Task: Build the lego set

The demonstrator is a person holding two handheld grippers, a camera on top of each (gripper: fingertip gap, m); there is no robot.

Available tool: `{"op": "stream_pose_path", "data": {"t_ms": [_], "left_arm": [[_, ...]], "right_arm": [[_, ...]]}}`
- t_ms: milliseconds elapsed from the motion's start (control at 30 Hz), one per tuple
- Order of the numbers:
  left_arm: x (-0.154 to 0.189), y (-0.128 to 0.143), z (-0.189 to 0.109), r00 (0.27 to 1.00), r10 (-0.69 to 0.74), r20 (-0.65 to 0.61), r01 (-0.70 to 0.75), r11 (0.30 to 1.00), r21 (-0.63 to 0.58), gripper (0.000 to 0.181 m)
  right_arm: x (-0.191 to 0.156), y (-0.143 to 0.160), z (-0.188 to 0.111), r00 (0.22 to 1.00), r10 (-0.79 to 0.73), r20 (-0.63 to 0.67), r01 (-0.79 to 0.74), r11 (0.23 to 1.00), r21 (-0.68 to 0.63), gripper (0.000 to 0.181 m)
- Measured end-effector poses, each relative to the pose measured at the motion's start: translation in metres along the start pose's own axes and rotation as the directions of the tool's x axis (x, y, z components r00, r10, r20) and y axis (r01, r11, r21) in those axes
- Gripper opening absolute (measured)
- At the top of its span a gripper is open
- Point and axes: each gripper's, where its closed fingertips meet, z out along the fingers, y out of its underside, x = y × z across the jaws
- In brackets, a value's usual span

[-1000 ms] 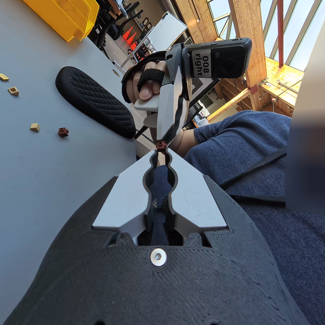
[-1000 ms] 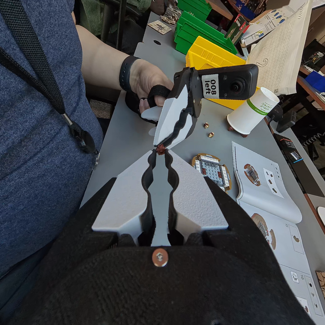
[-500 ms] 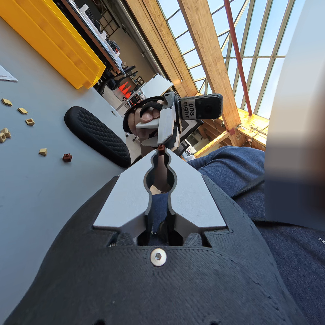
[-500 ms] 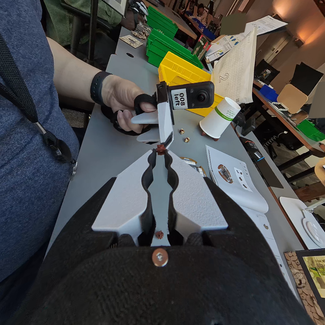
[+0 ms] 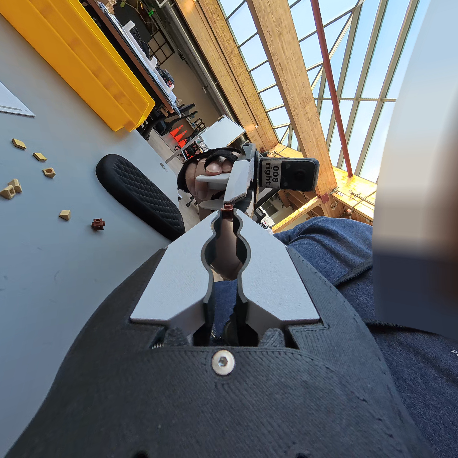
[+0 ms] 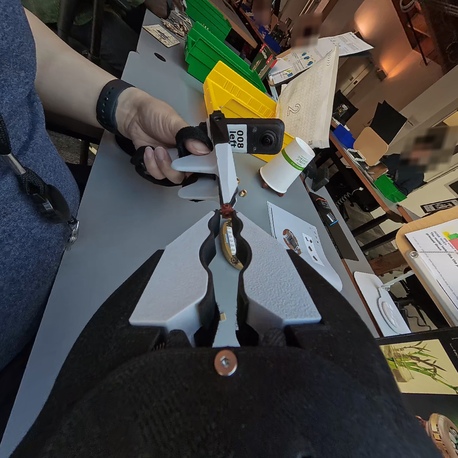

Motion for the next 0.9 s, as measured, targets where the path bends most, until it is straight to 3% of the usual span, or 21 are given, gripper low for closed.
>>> {"op": "stream_pose_path", "data": {"t_ms": [333, 400, 467, 533, 600, 667, 900], "left_arm": [[0.003, 0.002, -0.002, 1.000, -0.007, -0.026, 0.007, 1.000, -0.029, 0.006], [0.003, -0.002, -0.004, 1.000, -0.008, -0.026, 0.007, 1.000, -0.010, 0.005], [0.004, -0.010, -0.010, 0.999, -0.008, -0.031, 0.009, 1.000, 0.020, 0.006], [0.002, -0.015, -0.017, 1.000, 0.016, -0.002, -0.016, 0.999, 0.031, 0.005], [-0.004, -0.015, -0.023, 0.996, 0.057, 0.068, -0.058, 0.998, 0.013, 0.005], [-0.007, -0.015, -0.028, 0.989, 0.087, 0.117, -0.086, 0.996, -0.008, 0.005], [-0.008, -0.014, -0.033, 0.982, 0.108, 0.153, -0.105, 0.994, -0.033, 0.005]], "right_arm": [[-0.002, -0.004, 0.002, 1.000, -0.010, -0.010, 0.010, 1.000, 0.022, 0.009], [0.001, -0.005, -0.002, 0.999, 0.039, 0.007, -0.040, 0.998, 0.046, 0.018], [0.023, 0.016, -0.014, 0.992, 0.127, -0.024, -0.127, 0.992, -0.001, 0.020], [0.059, 0.061, -0.029, 0.959, 0.262, -0.108, -0.273, 0.956, -0.105, 0.019], [0.071, 0.115, -0.040, 0.915, 0.390, -0.109, -0.404, 0.874, -0.271, 0.018], [0.070, 0.158, -0.045, 0.898, 0.429, -0.095, -0.425, 0.794, -0.434, 0.019], [0.052, 0.192, -0.030, 0.885, 0.462, 0.059, -0.315, 0.687, -0.655, 0.014]]}}
